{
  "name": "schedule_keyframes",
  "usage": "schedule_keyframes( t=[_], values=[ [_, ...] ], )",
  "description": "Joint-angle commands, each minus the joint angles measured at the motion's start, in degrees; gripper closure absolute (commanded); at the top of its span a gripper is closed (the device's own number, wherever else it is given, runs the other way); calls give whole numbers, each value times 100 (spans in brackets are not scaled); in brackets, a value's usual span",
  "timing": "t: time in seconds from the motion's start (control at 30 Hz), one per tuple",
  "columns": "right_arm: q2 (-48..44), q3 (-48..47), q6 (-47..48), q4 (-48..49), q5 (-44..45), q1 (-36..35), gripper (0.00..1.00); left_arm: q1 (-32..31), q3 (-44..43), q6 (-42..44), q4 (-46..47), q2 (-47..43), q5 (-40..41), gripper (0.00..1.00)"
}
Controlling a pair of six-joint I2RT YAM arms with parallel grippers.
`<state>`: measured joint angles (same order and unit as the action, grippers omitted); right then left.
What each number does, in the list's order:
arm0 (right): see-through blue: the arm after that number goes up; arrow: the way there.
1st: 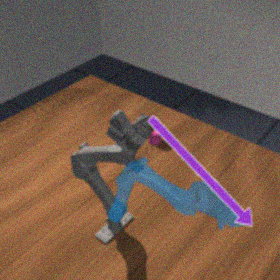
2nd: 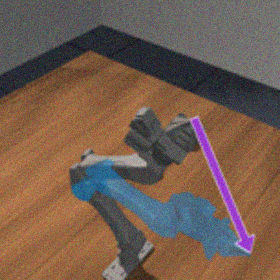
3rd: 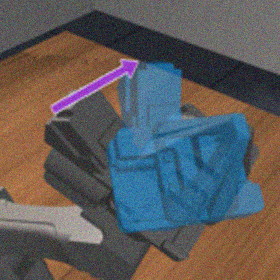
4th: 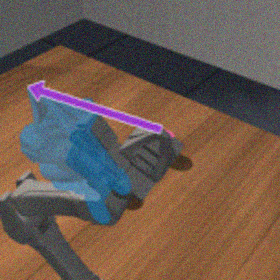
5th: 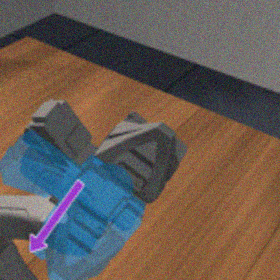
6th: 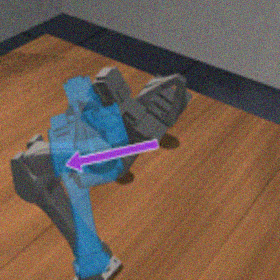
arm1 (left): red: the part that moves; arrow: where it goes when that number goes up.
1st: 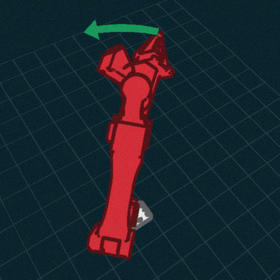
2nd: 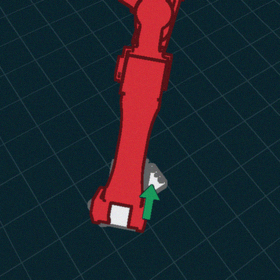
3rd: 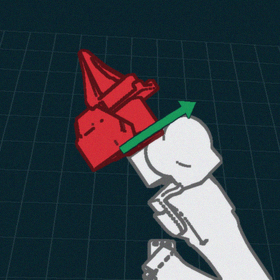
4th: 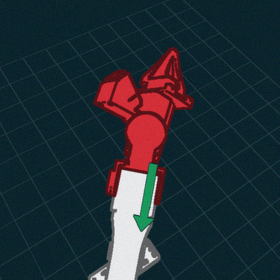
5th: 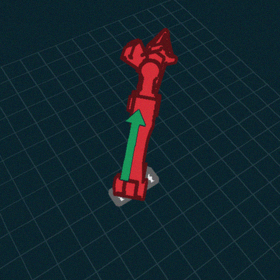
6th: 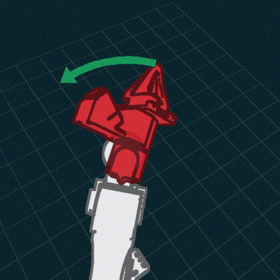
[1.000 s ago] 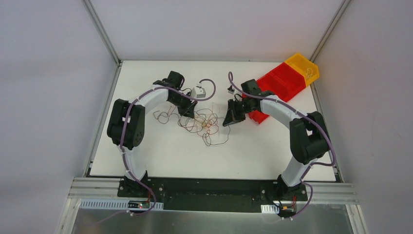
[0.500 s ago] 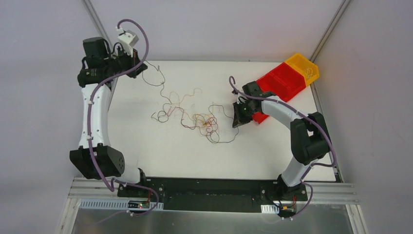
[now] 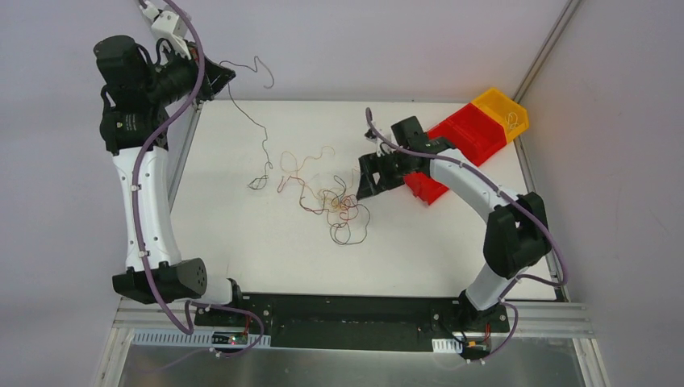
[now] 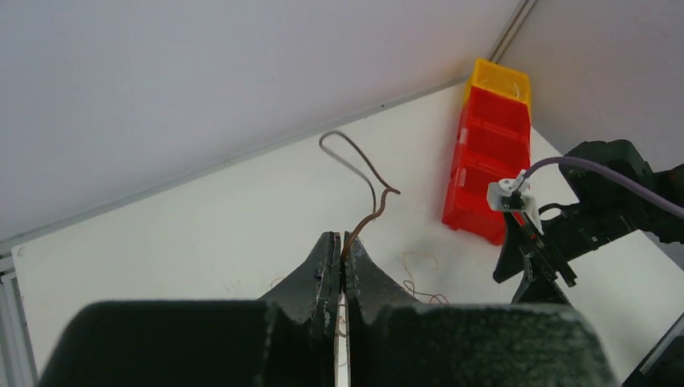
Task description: Untangle the cables
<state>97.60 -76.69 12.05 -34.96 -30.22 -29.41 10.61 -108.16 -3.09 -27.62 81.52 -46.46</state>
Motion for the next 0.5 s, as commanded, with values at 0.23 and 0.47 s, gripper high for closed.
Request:
schedule_keyframes(
  t=[0.23, 0.47],
  values=[
    [16, -1669, -1126, 2395, -581, -904, 7, 35, -1065, -1218, 472, -444, -245, 100],
    [1458, -3287, -1835, 3451, -478, -1783, 1, 31, -1076, -2285, 1072, -444, -348, 100]
  ],
)
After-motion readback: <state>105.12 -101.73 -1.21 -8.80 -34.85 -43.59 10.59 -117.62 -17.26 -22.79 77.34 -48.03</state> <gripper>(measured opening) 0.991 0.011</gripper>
